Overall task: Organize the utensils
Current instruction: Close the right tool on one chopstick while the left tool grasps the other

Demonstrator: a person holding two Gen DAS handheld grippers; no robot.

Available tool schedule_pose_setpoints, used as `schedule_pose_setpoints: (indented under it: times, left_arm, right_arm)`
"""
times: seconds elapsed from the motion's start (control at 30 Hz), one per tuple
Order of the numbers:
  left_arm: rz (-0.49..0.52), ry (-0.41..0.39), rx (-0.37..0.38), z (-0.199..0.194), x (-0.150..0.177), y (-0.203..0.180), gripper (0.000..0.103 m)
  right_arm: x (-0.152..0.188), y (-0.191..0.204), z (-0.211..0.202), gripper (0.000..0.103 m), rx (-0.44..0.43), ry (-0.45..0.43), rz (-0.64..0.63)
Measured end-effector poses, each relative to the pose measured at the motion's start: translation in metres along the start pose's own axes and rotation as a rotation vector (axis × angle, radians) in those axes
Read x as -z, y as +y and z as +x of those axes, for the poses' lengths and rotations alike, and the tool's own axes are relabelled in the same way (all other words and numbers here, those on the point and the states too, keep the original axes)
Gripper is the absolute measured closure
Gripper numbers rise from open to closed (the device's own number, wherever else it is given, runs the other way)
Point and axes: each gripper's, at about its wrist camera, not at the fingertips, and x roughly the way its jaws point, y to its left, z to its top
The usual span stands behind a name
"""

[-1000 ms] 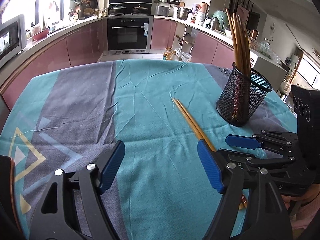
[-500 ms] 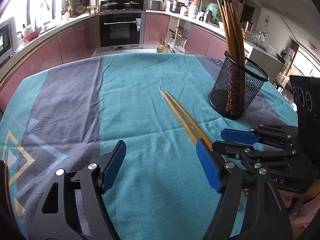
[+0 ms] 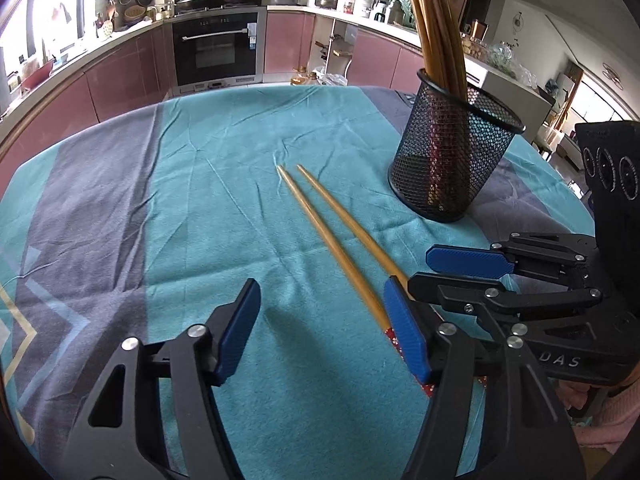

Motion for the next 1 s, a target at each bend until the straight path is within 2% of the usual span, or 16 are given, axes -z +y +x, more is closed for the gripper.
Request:
schedule_pose_setpoints:
  times: [0.27,0.43,0.77,0.87,1.0]
  left_arm:
    - [0.009,0.014,-0.010,0.007,0.000,-0.004,0.046]
    - [0.013,0.014,-0.006,0.006,0.000,-0.005,0.053]
    - [0.035,0.014,0.001,0.006,0.005,-0.008,0.051]
    - [0.030,0.016,0.000,0.006,0.005,-0.009,0.055]
    - [0.016,0.023,-0.017,0.006,0.005,-0.005,0.065]
  right_arm:
    - [0.000,-0.002,-0.001,0.078,0.004,0.000,-0.002]
    - [-0.004,-0.001,0.002,0.078,0.011,0.004,-0.013]
    - [-0.013,-0.006,0.008,0.078,0.003,0.009,-0.011]
    - [-0.014,-0.006,0.008,0.078,0.004,0.010,-0.012]
    - [-0.015,-0.005,0.009,0.078,0.009,0.011,-0.017]
